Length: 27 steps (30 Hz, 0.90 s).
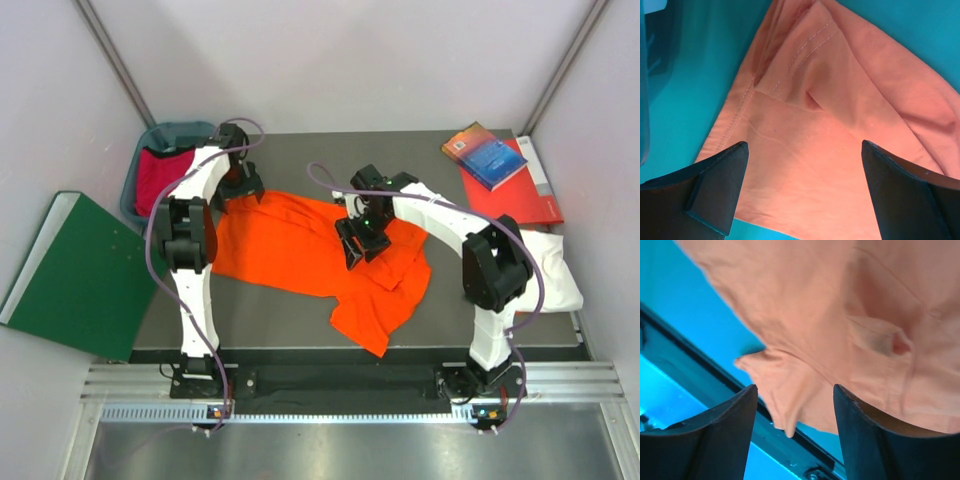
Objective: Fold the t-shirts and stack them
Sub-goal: Fold the flattened tshirt in 1/3 of the way
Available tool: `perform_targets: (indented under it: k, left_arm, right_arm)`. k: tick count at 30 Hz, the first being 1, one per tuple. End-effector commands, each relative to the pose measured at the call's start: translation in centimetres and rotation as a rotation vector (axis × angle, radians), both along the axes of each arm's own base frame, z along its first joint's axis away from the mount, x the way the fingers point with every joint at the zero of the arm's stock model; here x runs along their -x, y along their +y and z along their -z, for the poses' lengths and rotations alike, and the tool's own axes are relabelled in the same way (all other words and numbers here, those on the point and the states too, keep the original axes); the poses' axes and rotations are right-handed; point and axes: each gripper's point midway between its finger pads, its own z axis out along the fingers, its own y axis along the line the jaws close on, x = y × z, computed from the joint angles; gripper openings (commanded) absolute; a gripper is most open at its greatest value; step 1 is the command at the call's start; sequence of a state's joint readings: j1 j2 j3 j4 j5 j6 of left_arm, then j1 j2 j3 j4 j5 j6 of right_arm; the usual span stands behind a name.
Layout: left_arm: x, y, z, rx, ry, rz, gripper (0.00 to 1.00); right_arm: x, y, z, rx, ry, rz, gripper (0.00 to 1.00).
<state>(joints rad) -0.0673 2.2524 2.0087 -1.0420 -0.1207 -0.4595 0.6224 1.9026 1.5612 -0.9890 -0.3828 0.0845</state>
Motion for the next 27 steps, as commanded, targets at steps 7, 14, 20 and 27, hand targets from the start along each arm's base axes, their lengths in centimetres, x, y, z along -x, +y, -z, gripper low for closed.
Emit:
perform_targets:
  k: [7, 14, 20, 27]
  left_arm:
    - [-2.6, -0.3, -4.2, 0.001, -0.119, 0.034, 0.99]
    - [-4.4, -0.6, -2.6, 0.005, -0.143, 0.046, 0.99]
    - [-5.3, -0.5, -1.1, -0.004, -0.120, 0.050, 0.99]
    - [-4.8, -0.1, 1.5, -0.030, -0.060, 0.052, 0.99]
  right_arm:
    - [-9.8, -7.2, -0.4, 0.093, -0.246, 0.375, 0.54]
    - [-13.4, -12.3, 1.6, 0.170, -0.269, 0.546, 0.54]
    - [-13.6, -13.5, 2.8, 0.251, -0.256, 0.576, 0.55]
    - [-13.2, -16.0, 2.1, 0.378, -0.290, 0.643, 0.56]
